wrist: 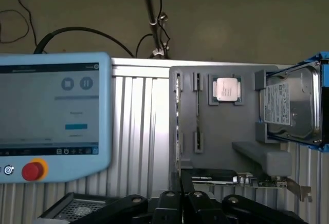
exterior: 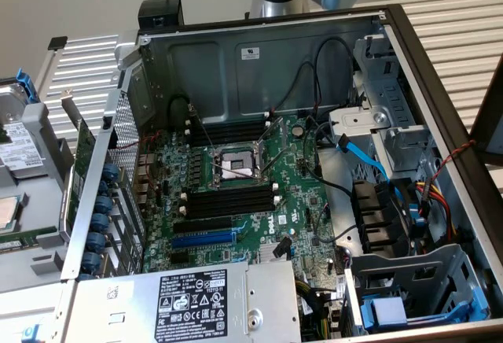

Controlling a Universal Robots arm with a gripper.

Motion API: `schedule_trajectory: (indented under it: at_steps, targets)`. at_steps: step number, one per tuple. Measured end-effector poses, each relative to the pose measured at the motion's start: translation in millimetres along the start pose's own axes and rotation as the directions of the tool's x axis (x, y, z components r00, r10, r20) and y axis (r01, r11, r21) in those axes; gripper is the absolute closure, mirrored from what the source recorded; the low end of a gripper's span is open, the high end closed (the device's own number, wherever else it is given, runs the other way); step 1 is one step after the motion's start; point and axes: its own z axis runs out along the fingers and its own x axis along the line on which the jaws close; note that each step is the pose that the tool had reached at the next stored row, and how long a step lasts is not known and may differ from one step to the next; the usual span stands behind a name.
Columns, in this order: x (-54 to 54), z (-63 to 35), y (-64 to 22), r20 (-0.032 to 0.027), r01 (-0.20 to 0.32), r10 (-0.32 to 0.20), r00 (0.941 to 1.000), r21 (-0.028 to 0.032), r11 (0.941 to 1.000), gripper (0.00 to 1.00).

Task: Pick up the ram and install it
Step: 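Pick up the ram and move it above insertion slot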

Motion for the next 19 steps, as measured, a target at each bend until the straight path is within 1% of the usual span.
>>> schedule_trajectory:
  at_steps: [12, 19]
  targets:
    - [-0.6, -2.0, -38.6, 0.0, 0.0, 0.0, 1.0, 0.0001, 1.0, 0.88]
    - [-4.2, -3.2, -61.5, 0.0, 0.0, 0.0, 1.0, 0.0, 1.0, 0.88]
